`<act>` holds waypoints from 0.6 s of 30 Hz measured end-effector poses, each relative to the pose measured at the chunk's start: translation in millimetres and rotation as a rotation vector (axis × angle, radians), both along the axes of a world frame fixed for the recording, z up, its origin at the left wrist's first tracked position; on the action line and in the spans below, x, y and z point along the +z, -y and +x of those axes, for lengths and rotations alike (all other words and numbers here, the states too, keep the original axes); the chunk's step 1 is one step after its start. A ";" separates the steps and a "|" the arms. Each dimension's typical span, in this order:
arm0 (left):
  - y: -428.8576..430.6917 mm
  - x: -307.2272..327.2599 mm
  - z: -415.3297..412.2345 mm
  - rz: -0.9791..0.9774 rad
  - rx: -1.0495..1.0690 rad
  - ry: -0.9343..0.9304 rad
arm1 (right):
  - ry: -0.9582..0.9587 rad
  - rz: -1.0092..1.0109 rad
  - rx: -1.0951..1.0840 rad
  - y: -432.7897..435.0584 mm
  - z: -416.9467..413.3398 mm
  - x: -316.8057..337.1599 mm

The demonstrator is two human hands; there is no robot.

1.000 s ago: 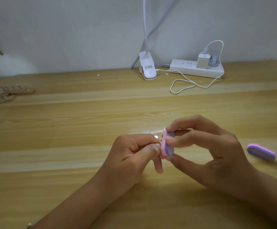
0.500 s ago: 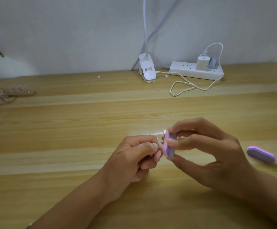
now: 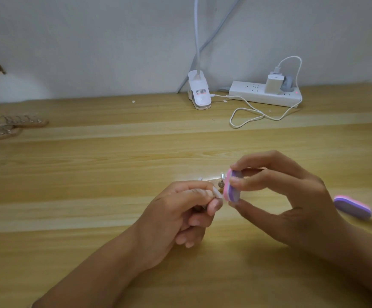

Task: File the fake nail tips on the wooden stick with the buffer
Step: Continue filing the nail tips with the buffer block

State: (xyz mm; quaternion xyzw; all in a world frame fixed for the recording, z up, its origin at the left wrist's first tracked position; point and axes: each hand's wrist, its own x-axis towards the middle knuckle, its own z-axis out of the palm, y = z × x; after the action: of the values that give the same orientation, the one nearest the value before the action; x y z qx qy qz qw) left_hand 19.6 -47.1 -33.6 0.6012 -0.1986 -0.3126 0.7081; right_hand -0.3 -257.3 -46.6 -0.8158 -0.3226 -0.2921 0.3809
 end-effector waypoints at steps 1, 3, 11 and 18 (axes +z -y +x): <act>0.2 -0.9 0.2 -0.005 -0.001 -0.004 | -0.013 0.003 -0.016 2.1 1.9 0.2; 0.5 -3.3 0.7 -0.032 0.039 0.015 | -0.023 0.006 -0.076 7.0 6.2 -0.4; -3.1 -13.6 11.5 -0.046 0.588 0.462 | -0.208 0.165 -0.157 18.7 18.7 -5.3; -0.4 -15.9 13.4 0.243 0.625 0.619 | -0.207 0.138 -0.121 11.6 18.2 -11.2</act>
State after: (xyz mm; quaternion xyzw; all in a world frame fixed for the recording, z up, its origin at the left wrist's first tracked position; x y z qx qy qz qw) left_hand 33.0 -46.7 -49.5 0.7761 -0.1719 0.0894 0.6001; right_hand 17.9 -268.9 -57.8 -0.8313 -0.2113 -0.2504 0.4490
